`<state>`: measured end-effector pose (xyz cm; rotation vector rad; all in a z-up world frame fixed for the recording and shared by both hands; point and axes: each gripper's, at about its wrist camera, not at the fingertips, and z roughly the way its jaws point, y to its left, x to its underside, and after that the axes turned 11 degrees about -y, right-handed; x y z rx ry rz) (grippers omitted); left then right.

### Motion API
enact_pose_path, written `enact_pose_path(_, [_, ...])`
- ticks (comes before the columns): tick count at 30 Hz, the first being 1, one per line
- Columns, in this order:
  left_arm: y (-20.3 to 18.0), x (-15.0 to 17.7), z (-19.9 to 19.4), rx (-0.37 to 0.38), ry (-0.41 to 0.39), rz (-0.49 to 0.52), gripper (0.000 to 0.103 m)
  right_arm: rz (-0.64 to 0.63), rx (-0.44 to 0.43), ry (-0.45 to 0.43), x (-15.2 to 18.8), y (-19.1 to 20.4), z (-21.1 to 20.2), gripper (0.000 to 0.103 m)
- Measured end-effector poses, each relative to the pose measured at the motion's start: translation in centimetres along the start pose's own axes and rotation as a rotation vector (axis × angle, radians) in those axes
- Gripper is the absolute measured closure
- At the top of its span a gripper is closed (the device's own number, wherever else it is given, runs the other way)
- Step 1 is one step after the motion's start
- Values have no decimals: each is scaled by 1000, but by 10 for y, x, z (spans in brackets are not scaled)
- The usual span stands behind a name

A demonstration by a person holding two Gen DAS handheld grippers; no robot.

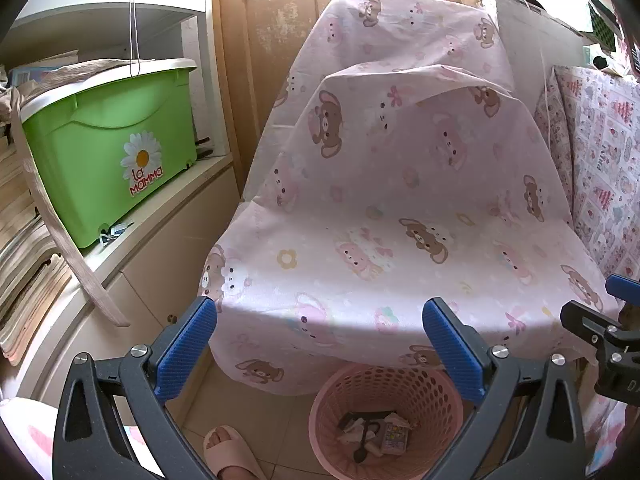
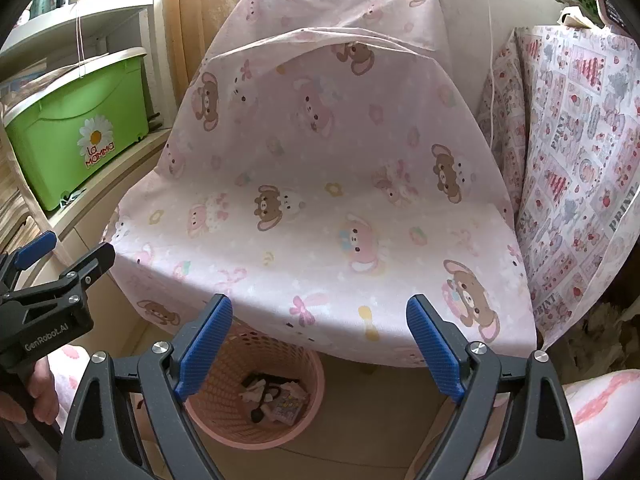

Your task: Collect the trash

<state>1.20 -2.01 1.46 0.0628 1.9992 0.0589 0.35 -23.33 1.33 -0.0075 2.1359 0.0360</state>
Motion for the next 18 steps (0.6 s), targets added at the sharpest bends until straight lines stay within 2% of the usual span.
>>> enact_pose_path(18, [-5,1,0,6,-1,31,1,1,1,4,2,1,2,13])
